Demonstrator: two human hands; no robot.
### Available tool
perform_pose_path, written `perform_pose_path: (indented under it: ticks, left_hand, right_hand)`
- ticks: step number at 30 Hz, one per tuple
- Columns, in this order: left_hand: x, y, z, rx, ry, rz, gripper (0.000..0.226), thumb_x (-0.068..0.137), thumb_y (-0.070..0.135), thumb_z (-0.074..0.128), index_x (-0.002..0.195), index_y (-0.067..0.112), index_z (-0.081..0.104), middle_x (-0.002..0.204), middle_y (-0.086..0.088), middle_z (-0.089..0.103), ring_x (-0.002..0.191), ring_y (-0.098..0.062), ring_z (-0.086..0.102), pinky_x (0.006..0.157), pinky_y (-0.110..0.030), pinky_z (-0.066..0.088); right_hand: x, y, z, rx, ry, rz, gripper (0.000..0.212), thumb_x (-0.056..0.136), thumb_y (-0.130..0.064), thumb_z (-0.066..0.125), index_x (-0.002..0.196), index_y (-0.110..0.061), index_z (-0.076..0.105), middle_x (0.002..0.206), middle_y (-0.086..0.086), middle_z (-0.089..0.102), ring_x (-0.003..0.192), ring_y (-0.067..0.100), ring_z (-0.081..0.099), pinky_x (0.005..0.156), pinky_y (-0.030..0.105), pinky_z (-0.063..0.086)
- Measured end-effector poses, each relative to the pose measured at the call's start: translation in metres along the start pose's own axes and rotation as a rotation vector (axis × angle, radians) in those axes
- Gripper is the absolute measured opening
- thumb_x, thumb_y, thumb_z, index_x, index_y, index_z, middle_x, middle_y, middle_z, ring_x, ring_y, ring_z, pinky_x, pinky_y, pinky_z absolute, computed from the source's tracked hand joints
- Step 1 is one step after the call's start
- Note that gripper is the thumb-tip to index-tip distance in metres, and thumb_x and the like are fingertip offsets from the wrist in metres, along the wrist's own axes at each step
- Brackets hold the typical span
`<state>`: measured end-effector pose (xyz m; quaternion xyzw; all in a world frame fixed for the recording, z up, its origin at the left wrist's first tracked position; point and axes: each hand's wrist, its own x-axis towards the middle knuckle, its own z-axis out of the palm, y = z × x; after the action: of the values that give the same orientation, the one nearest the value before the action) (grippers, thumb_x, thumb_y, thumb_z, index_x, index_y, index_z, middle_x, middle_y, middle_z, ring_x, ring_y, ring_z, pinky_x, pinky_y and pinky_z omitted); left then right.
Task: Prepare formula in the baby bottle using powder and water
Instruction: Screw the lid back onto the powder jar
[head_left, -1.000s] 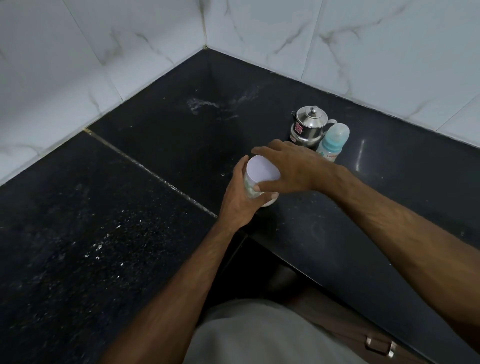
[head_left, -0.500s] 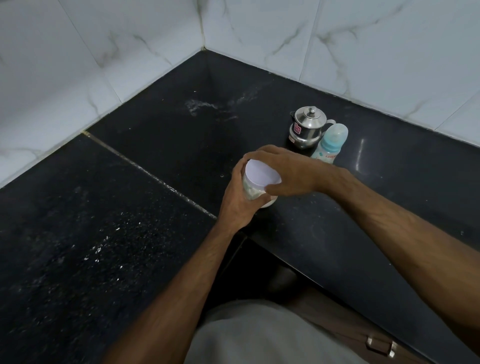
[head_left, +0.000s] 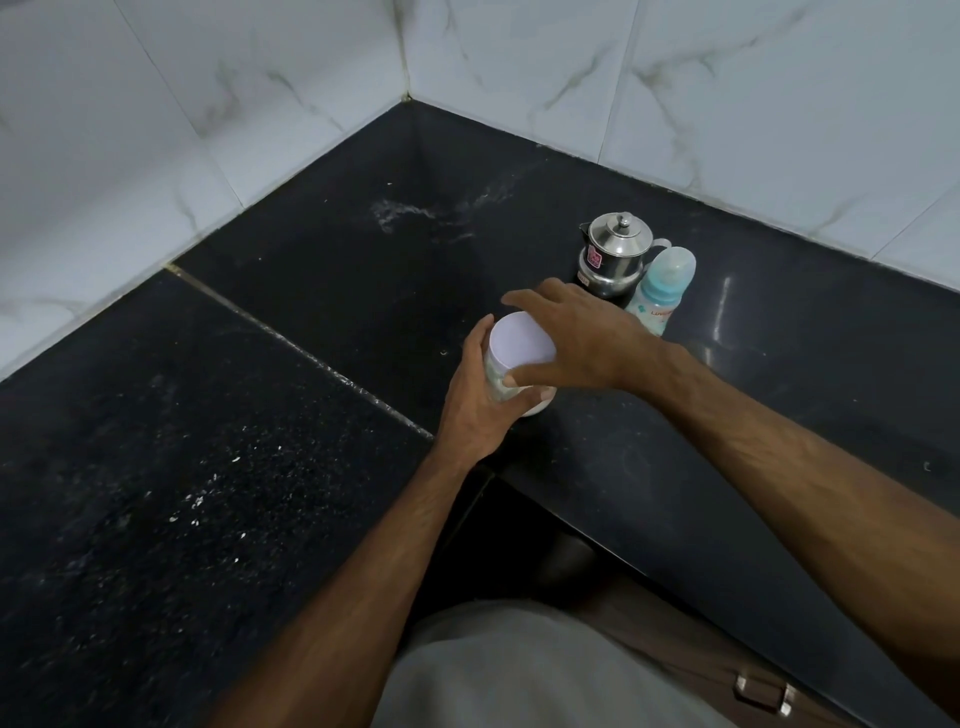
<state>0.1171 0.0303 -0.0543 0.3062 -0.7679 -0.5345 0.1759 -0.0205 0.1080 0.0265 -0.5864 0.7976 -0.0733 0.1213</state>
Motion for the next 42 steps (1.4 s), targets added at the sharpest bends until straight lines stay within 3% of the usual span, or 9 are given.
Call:
perform_pose_path:
  ticks: [5, 10, 15, 21, 24, 26, 31, 36, 42]
  left_hand:
    - [-0.003, -0.001, 0.0, -0.02, 0.014, 0.02, 0.107, 0.065, 0.047, 0.082, 0.15, 0.022, 0.022, 0.15, 0.006, 0.037, 0.133, -0.005, 0.037, 0.108, -0.035, 0.04]
    - [-0.002, 0.0, -0.001, -0.017, 0.002, 0.005, 0.104, 0.07, 0.032, 0.084, 0.151, 0.025, 0.02, 0.151, 0.003, 0.035, 0.136, -0.012, 0.036, 0.109, -0.043, 0.039]
    - [-0.003, 0.003, 0.0, -0.021, 0.014, 0.004, 0.109, 0.064, 0.043, 0.083, 0.151, 0.019, 0.021, 0.151, 0.0, 0.035, 0.138, -0.015, 0.036, 0.111, -0.045, 0.038]
    - [0.0, 0.0, 0.002, 0.002, 0.01, 0.001, 0.104, 0.071, 0.027, 0.084, 0.151, 0.025, 0.018, 0.152, 0.003, 0.032, 0.133, -0.006, 0.032, 0.105, -0.029, 0.034]
    - [-0.001, 0.0, 0.001, -0.01, 0.016, 0.007, 0.103, 0.071, 0.03, 0.085, 0.151, 0.021, 0.02, 0.153, 0.001, 0.033, 0.136, -0.009, 0.032, 0.111, -0.036, 0.035]
    - [-0.002, -0.002, 0.0, -0.018, 0.015, 0.017, 0.106, 0.069, 0.03, 0.086, 0.151, 0.019, 0.021, 0.152, 0.001, 0.033, 0.136, -0.01, 0.033, 0.111, -0.035, 0.034]
    - [-0.001, -0.002, 0.001, -0.01, 0.009, 0.015, 0.104, 0.07, 0.027, 0.085, 0.151, 0.026, 0.02, 0.151, 0.005, 0.032, 0.131, -0.005, 0.033, 0.107, -0.032, 0.036]
    - [0.0, -0.004, 0.001, 0.005, 0.018, 0.021, 0.101, 0.073, 0.03, 0.083, 0.151, 0.024, 0.019, 0.152, 0.003, 0.033, 0.131, -0.004, 0.032, 0.103, -0.026, 0.032]
    - [0.0, -0.002, 0.0, -0.018, 0.011, 0.013, 0.102, 0.072, 0.026, 0.084, 0.15, 0.028, 0.019, 0.149, 0.008, 0.034, 0.126, 0.001, 0.033, 0.097, -0.02, 0.035]
  right_hand:
    - [-0.001, 0.005, -0.002, 0.246, -0.163, -0.088, 0.092, 0.08, -0.027, 0.073, 0.152, -0.033, 0.017, 0.154, -0.002, 0.024, 0.138, 0.02, 0.031, 0.108, 0.038, 0.037]
    - [-0.002, 0.002, 0.002, 0.061, -0.022, 0.007, 0.093, 0.076, -0.055, 0.073, 0.15, -0.032, 0.022, 0.145, 0.0, 0.037, 0.13, 0.021, 0.04, 0.103, 0.04, 0.042]
    - [0.001, 0.008, 0.003, 0.257, -0.153, -0.072, 0.091, 0.079, -0.031, 0.074, 0.151, -0.035, 0.018, 0.152, -0.003, 0.028, 0.136, 0.019, 0.032, 0.108, 0.038, 0.038]
    - [0.0, 0.006, 0.009, 0.102, -0.01, -0.005, 0.093, 0.075, -0.058, 0.072, 0.15, -0.033, 0.023, 0.147, 0.0, 0.033, 0.132, 0.023, 0.038, 0.105, 0.043, 0.041]
    - [0.001, 0.014, 0.0, 0.266, -0.159, -0.058, 0.095, 0.078, -0.038, 0.075, 0.151, -0.039, 0.014, 0.158, -0.004, 0.016, 0.143, 0.022, 0.024, 0.112, 0.042, 0.033]
    - [0.002, 0.016, -0.005, 0.301, -0.19, -0.068, 0.089, 0.081, -0.027, 0.074, 0.15, -0.035, 0.02, 0.155, -0.004, 0.027, 0.139, 0.019, 0.031, 0.111, 0.041, 0.036]
    - [-0.002, 0.006, 0.003, 0.128, 0.011, 0.044, 0.091, 0.074, -0.054, 0.075, 0.148, -0.032, 0.027, 0.143, 0.001, 0.04, 0.128, 0.021, 0.044, 0.103, 0.038, 0.044]
    - [-0.001, 0.011, 0.0, 0.291, -0.162, -0.031, 0.097, 0.078, -0.032, 0.077, 0.152, -0.036, 0.015, 0.156, -0.003, 0.022, 0.14, 0.022, 0.03, 0.108, 0.039, 0.037]
    - [-0.002, 0.003, 0.001, 0.092, -0.027, 0.041, 0.096, 0.074, -0.049, 0.076, 0.15, -0.034, 0.02, 0.145, 0.002, 0.038, 0.13, 0.023, 0.041, 0.104, 0.043, 0.042]
